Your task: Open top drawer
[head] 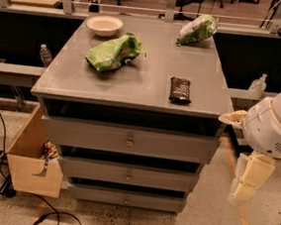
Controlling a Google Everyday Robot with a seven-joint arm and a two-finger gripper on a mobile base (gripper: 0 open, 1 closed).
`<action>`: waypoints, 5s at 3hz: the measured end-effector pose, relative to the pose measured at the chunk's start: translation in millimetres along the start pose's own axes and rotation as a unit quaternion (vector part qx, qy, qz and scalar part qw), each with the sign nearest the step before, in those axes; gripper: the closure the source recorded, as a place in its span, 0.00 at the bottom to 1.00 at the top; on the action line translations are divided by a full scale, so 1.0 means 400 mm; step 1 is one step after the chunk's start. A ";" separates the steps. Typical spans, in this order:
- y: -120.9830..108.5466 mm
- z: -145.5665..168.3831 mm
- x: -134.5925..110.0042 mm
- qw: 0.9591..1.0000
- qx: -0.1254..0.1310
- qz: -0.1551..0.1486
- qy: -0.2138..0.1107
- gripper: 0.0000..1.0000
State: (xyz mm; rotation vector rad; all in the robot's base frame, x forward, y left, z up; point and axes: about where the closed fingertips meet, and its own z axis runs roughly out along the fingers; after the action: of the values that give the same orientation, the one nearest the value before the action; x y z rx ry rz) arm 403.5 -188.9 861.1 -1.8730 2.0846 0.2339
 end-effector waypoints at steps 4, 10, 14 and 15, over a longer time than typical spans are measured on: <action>-0.086 0.171 0.006 0.998 0.001 -0.066 0.013 0.00; -0.222 0.443 0.020 0.996 0.038 -0.073 -0.025 0.00; -0.351 0.574 -0.004 0.996 0.054 -0.062 -0.025 0.17; -0.361 0.576 -0.018 0.996 0.058 -0.066 -0.029 0.48</action>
Offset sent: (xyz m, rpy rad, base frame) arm 0.0244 0.0067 -0.0381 -0.0490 -0.0130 0.0778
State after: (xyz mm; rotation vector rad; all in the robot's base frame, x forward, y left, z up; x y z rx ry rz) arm 577.3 -122.8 662.3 -1.9016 1.8865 0.1308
